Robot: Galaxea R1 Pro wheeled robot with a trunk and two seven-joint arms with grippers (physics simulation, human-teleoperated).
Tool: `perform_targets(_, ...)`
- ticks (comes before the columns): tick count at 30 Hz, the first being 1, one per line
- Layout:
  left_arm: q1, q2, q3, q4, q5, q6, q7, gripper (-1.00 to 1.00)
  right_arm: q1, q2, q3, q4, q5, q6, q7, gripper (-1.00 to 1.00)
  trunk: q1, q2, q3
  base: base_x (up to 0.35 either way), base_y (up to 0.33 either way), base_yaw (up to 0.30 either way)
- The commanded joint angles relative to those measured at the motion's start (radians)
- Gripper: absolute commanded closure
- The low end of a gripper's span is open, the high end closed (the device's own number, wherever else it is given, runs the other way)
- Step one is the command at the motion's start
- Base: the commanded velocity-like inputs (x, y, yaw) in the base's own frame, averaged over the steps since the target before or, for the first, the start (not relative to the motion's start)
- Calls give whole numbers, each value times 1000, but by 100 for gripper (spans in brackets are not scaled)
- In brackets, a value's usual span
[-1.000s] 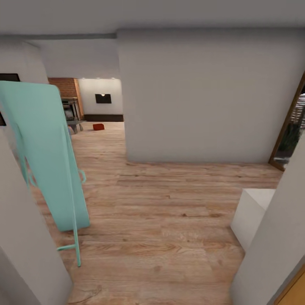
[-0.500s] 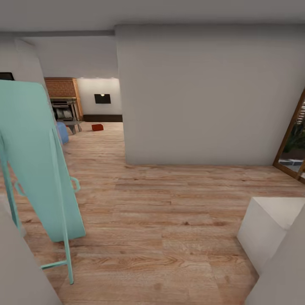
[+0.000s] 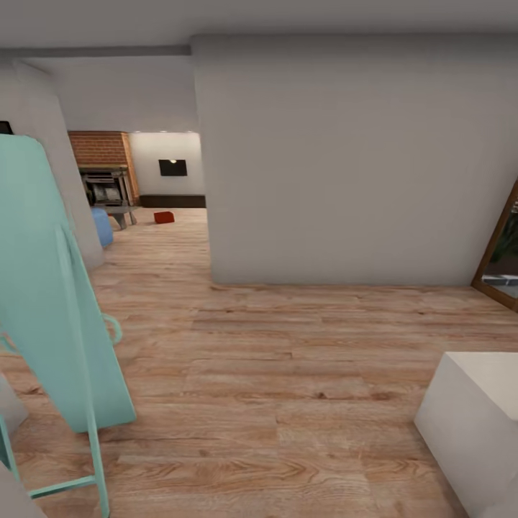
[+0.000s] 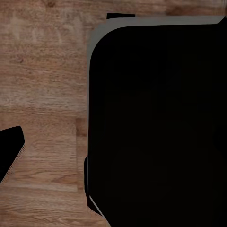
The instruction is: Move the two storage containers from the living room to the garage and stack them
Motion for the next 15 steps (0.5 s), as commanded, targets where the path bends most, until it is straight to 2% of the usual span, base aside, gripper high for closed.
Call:
perform_targets(1,0,0,2,-1,2,-1,1,-100,-1,1,8,3,-11,-4,6,-100,1,0,-1,320,0,0)
perform_targets(15,0,0,2,-1,2,-1,1,-100,-1,1,6,3,-20,-4,6,-100,1,0,-1,320,0,0)
